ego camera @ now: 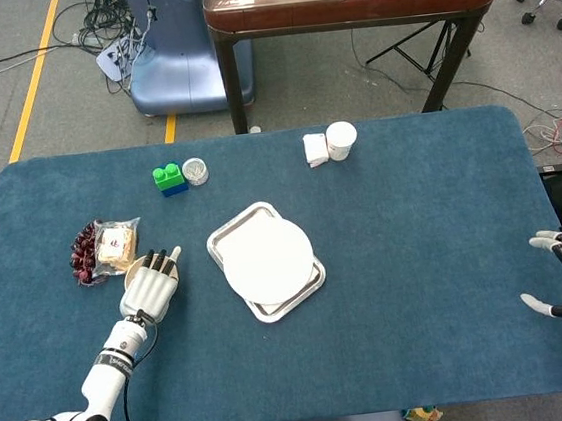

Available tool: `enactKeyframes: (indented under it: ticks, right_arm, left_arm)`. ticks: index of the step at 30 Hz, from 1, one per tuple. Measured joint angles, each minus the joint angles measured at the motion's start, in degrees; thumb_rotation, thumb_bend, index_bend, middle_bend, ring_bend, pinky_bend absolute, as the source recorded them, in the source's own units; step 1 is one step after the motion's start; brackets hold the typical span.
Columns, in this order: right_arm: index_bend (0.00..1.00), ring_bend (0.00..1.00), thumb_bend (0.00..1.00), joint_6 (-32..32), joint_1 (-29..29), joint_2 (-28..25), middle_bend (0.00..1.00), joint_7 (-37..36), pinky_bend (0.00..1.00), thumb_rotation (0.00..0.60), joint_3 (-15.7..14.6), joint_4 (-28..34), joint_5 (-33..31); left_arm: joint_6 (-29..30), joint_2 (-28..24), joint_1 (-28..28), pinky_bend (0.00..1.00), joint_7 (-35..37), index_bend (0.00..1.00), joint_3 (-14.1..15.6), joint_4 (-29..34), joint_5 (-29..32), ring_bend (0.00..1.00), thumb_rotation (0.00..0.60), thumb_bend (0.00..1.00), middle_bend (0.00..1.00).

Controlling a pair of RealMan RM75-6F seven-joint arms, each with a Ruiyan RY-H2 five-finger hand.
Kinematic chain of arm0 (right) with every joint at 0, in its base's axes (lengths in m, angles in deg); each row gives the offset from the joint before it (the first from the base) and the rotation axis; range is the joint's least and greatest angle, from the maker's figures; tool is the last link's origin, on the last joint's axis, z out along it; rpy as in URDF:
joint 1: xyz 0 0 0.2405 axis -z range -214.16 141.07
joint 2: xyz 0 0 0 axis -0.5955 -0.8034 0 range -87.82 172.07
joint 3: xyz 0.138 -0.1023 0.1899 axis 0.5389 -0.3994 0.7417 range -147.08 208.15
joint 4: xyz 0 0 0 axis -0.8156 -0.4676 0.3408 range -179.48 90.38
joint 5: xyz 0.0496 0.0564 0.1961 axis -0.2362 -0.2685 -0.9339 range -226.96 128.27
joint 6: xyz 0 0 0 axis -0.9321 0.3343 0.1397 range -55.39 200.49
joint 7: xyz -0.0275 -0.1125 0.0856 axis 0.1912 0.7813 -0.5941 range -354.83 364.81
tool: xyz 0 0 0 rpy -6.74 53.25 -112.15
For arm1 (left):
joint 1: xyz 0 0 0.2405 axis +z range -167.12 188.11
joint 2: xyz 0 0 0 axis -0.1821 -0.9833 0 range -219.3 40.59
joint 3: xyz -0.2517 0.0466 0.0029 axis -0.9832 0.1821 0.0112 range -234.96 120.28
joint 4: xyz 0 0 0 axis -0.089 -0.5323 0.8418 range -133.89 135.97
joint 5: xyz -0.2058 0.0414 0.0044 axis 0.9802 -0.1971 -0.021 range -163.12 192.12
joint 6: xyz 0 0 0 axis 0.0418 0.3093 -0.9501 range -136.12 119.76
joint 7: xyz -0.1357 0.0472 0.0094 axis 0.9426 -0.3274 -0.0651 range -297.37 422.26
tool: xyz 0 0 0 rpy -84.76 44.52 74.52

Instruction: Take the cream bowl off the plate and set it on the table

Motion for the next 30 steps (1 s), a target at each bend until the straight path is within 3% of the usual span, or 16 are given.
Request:
enactKeyframes:
  ticks: [11,30]
  right_arm:
    - [0.28,0.14,0.0,0.0,0.0,0.1,0.24,0.5,0.34,0.6,-0.1,0.1,0.1]
    - [0.28,0.14,0.0,0.0,0.0,0.6,0.24,2.3,0.34,0.6,-0.1,0.2,-0.2]
  left_arm:
    - [3.5,-3.0,1.5,0.07,1.5,0.29,0.7,4.2,-1.8,0.0,0.6,0.36,0.0]
    - [13.5,-10.1,10.7,0.13,13.2,0.28,1.6,10.7,-5.8,0.0,0.6,0.36,0.02]
